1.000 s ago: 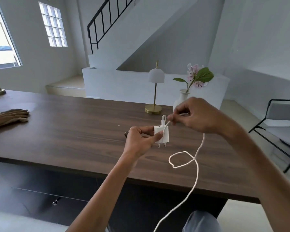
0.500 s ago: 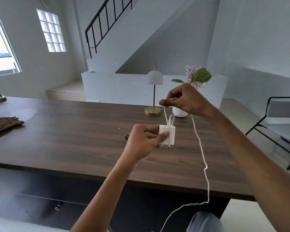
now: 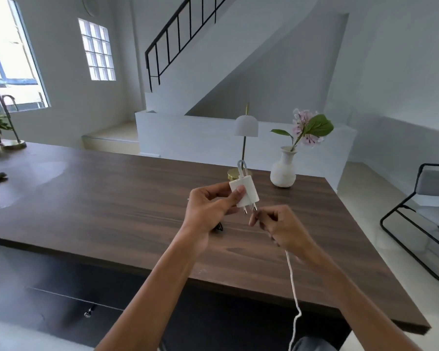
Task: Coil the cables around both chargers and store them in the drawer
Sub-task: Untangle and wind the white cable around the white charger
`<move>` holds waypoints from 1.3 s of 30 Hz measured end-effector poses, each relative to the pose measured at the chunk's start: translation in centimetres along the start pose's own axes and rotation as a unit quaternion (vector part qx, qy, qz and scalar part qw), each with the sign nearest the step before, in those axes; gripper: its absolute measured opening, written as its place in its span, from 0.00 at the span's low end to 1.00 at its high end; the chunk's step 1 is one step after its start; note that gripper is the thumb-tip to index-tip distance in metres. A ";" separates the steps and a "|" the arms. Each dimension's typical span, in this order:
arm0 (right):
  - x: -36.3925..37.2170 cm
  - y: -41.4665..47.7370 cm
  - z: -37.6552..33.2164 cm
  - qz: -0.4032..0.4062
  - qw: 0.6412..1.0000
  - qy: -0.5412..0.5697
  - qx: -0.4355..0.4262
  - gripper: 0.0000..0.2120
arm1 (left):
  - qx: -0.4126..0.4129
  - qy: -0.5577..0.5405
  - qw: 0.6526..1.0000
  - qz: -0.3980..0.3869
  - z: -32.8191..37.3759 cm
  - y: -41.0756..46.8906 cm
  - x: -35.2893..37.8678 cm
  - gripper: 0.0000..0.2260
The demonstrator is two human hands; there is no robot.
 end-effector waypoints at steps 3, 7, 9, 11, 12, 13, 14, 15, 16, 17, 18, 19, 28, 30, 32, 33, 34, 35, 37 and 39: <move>1.3 -2.3 -0.1 -0.024 0.999 -0.038 -0.028 0.16 | -0.011 -0.013 0.999 0.033 -0.3 0.5 -0.1 0.14; 1.3 -3.8 -1.6 -0.034 0.985 -0.153 -0.065 0.13 | 0.009 0.024 0.997 0.075 -0.7 0.8 0.2 0.13; 0.2 -4.0 -3.2 -0.012 0.978 -0.197 -0.072 0.12 | 0.035 0.073 0.993 0.083 -0.7 1.0 0.4 0.14; -1.1 -4.2 -5.1 0.005 0.973 -0.221 -0.072 0.12 | 0.051 0.107 0.989 0.083 -0.6 0.9 0.5 0.15; -1.7 -4.2 -6.0 0.005 0.968 -0.240 -0.075 0.12 | 0.064 0.127 0.987 0.080 -0.7 0.9 0.6 0.16; -2.2 -4.4 -7.1 0.000 0.962 -0.260 -0.078 0.12 | 0.081 0.150 0.983 0.075 -0.7 0.8 0.7 0.16; -2.6 -4.3 -8.1 -0.008 0.958 -0.276 -0.080 0.12 | 0.098 0.174 0.978 0.067 -0.8 0.7 0.9 0.16; -3.2 -4.3 -9.1 -0.010 0.955 -0.284 -0.082 0.12 | 0.112 0.195 0.973 0.060 -0.9 0.4 1.0 0.16; -3.8 -3.9 -9.9 -0.005 0.955 -0.285 -0.083 0.11 | 0.124 0.211 0.968 0.054 -1.0 0.2 1.2 0.15; -4.6 -3.4 -10.7 0.008 0.957 -0.277 -0.087 0.11 | 0.131 0.226 0.964 0.051 -1.1 0.0 1.3 0.14; -5.5 -2.7 -11.4 0.026 0.959 -0.265 -0.095 0.11 | 0.137 0.241 0.960 0.046 -1.2 -0.3 1.4 0.13; -6.4 -1.8 -12.1 0.047 0.958 -0.262 -0.110 0.11 | 0.141 0.259 0.955 0.038 -1.4 -0.5 1.5 0.13; -8.4 5.7 -11.0 0.055 0.958 -0.223 -0.172 0.21 | 0.136 0.231 0.962 -0.057 -1.0 -1.6 2.5 0.13; -7.6 6.3 -8.9 0.037 0.973 -0.175 -0.145 0.18 | 0.115 0.188 0.973 -0.068 -0.6 -1.8 2.5 0.12; -6.4 6.0 -6.6 0.025 0.987 -0.120 -0.101 0.18 | 0.100 0.148 0.981 -0.078 0.0 -1.9 2.3 0.12; -5.6 5.6 -5.4 0.019 0.992 -0.095 -0.077 0.19 | 0.093 0.131 0.984 -0.080 0.3 -1.9 2.1 0.11; -4.6 4.9 -4.1 0.011 0.995 -0.079 -0.052 0.21 | 0.086 0.114 0.987 -0.079 0.5 -1.9 1.9 0.11; -3.6 4.1 -2.9 0.002 0.997 -0.067 -0.028 0.22 | 0.076 0.097 0.990 -0.075 0.7 -1.8 1.7 0.11; -1.7 2.1 -0.8 -0.021 0.999 -0.035 0.020 0.21 | 0.055 0.077 0.994 -0.056 0.7 -1.6 1.1 0.11; 0.0 0.0 0.0 -0.033 0.998 0.001 0.053 0.21 | 0.032 0.068 0.997 -0.026 0.4 -1.4 0.5 0.10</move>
Point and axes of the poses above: each hand's wrist, its own y-axis towards the middle knuckle, its own x-axis out of the palm, z = x × y, the point moved 3 cm from there along y, towards the middle knuckle, and after that the axes turned 7 degrees about z, right-handed, at the moved point
